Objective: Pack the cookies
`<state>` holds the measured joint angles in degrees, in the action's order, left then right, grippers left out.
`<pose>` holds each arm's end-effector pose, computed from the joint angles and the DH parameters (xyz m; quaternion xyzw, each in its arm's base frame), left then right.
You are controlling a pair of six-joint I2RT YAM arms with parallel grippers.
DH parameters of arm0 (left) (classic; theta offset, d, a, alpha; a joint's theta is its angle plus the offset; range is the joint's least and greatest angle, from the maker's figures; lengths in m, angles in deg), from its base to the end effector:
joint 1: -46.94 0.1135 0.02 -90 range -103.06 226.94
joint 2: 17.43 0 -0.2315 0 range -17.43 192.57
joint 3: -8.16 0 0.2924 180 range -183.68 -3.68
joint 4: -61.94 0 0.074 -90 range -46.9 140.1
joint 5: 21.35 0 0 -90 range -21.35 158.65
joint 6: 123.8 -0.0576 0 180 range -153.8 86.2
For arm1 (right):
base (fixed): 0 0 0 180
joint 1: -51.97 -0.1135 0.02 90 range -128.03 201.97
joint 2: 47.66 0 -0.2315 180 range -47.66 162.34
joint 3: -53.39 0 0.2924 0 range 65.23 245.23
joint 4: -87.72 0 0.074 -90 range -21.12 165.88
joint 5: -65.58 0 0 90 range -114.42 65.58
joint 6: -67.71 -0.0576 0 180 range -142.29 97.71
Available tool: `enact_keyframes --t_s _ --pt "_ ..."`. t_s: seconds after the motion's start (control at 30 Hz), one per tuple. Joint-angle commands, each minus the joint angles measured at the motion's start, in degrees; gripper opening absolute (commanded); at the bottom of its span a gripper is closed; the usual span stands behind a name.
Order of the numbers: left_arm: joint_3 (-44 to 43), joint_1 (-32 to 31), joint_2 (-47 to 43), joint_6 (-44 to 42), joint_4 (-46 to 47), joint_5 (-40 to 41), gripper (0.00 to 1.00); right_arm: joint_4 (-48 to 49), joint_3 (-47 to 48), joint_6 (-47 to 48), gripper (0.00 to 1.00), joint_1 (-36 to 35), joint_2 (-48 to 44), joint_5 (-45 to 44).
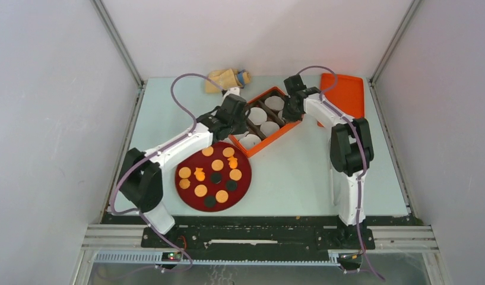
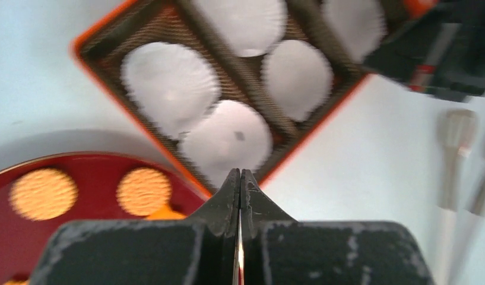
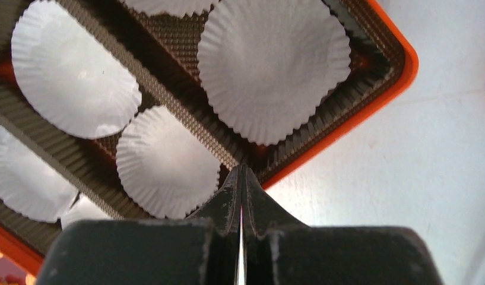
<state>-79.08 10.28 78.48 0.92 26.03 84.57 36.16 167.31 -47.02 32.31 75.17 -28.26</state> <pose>0.3504 -0.2411 0.2089 -0.0380 0.9144 -0.1193 0.3851 0.4714 0.1643 0.1483 0.0513 0.9651 0.0662 0.2481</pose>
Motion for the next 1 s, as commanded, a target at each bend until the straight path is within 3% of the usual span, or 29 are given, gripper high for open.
enact_keyframes --t_s 0.0,0.2,0.53,0.73,0.97 --pt "-4.85 -3.89 3.48 1.76 2.89 -10.92 0.00 0.88 -3.88 -0.29 0.00 -0.29 -8.98 -1.08" --pt "-6.80 -7.08 14.66 4.85 5.65 -19.69 0.00 -1.45 -8.31 -0.24 0.00 0.23 -17.98 -4.71" --pt "-8.29 -7.41 21.31 4.88 7.65 -19.04 0.00 -3.50 -20.79 -1.14 0.00 -5.70 -32.99 -6.13" --pt "-9.63 -2.46 23.95 6.23 5.78 -16.21 0.00 -5.87 -24.17 -1.99 0.00 -12.66 -36.73 -6.78" --pt "-4.35 4.92 20.10 6.36 4.18 -9.45 0.00 -5.28 -26.52 -2.47 0.00 -20.84 -36.21 -6.65"
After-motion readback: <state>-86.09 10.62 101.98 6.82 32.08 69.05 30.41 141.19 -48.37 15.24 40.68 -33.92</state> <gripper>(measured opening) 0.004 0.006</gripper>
